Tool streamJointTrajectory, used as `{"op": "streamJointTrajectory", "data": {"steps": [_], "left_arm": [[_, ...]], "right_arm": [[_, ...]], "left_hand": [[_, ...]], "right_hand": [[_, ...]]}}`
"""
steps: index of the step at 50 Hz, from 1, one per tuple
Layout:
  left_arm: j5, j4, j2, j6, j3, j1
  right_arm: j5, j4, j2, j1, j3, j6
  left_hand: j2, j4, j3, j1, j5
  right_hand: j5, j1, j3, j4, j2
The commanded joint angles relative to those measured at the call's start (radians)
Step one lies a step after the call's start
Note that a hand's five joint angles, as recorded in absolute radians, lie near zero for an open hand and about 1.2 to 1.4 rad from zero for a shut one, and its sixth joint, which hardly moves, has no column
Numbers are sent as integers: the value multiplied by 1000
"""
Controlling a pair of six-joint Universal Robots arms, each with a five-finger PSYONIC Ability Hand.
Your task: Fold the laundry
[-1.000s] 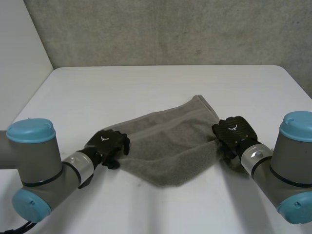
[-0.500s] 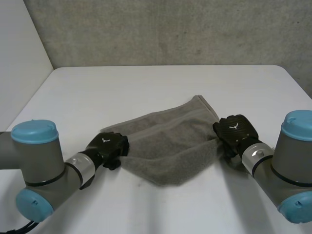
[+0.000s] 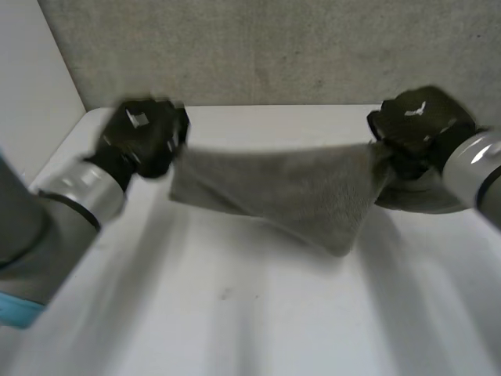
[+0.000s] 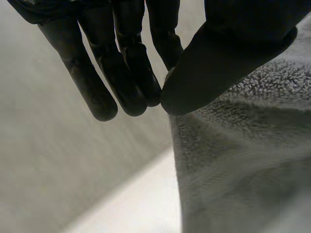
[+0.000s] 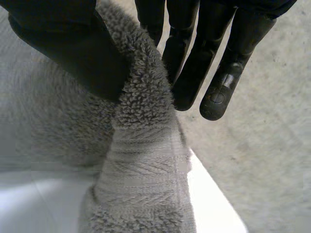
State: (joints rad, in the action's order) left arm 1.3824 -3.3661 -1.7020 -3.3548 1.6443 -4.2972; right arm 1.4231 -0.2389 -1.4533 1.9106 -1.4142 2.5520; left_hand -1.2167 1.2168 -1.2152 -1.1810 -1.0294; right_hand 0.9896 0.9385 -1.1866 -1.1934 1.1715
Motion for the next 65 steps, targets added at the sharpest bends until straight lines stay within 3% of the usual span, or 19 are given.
{"op": "streamJointTrajectory", "data": {"steps": [1,6,8,16,23,29,31,32,33,34,36,38,45,50,51,52,53,55,65], "left_arm": [[29,280,190,-67,-121,-4],[36,471,173,-176,-141,13],[37,488,156,-208,-143,22],[38,469,-51,-247,-164,37],[67,392,-237,-236,-362,67],[141,280,-268,-156,-606,74],[167,232,-261,-123,-656,77],[206,174,-245,-92,-693,80],[249,110,-213,-66,-707,83],[250,109,-212,-66,-707,83],[326,6,-138,-38,-677,86],[342,-30,-108,-34,-640,88],[320,-52,-70,-34,-425,125],[305,-47,-79,-35,-221,148],[303,-49,-85,-37,-155,149],[303,-55,-93,-37,-90,151],[303,-55,-93,-37,-89,151],[303,-59,-120,-35,18,152],[254,-65,-128,-32,193,125]], "right_arm": [[16,-327,-29,-1,230,-332],[8,-335,-18,-2,186,-380],[13,-330,-12,-1,163,-380],[19,-327,146,25,109,-392],[48,-247,254,36,251,-369],[89,-5,245,81,360,-291],[109,276,200,90,374,-215],[109,277,200,90,374,-214],[109,438,156,90,330,-166],[109,440,156,90,330,-165],[86,706,47,88,215,-110],[62,731,13,87,175,-113],[-1,515,88,81,136,-101],[-9,331,197,85,89,-98],[-9,331,197,85,89,-98],[-10,316,226,85,63,-96],[-10,316,226,85,63,-96],[-9,313,270,84,0,-96],[-10,340,315,70,-175,8]], "left_hand": [[-180,180,-181,-215,-192],[-180,180,-181,-215,-192],[-180,180,-181,-215,-192],[-180,180,-181,-215,-192],[-180,180,-181,-215,-192],[-180,180,-181,-215,-192],[-180,180,-181,-215,-192],[-180,180,-181,-215,-192],[-180,180,-181,-215,-192],[-180,180,-181,-215,-192],[-180,180,-181,-215,-192],[-180,180,-181,-215,-192],[-180,180,-181,-215,-192],[-180,180,-181,-215,-192],[-180,180,-181,-215,-192],[-180,180,-181,-215,-192],[-180,180,-181,-215,-192],[-180,180,-181,-215,-192],[-180,180,-181,-215,-192]], "right_hand": [[232,458,-210,-203,225],[232,458,-210,-203,225],[232,458,-210,-203,225],[232,458,-210,-203,225],[232,458,-210,-203,225],[232,458,-210,-203,225],[232,458,-210,-203,225],[232,458,-210,-203,225],[232,458,-210,-203,225],[232,458,-210,-203,225],[232,458,-210,-203,225],[232,458,-210,-203,225],[232,458,-210,-203,225],[-97,128,120,127,-105],[-99,127,121,128,-106],[-288,-62,310,317,-295],[-289,-64,312,319,-297],[-526,-301,549,556,-534],[-642,-416,664,671,-649]]}}
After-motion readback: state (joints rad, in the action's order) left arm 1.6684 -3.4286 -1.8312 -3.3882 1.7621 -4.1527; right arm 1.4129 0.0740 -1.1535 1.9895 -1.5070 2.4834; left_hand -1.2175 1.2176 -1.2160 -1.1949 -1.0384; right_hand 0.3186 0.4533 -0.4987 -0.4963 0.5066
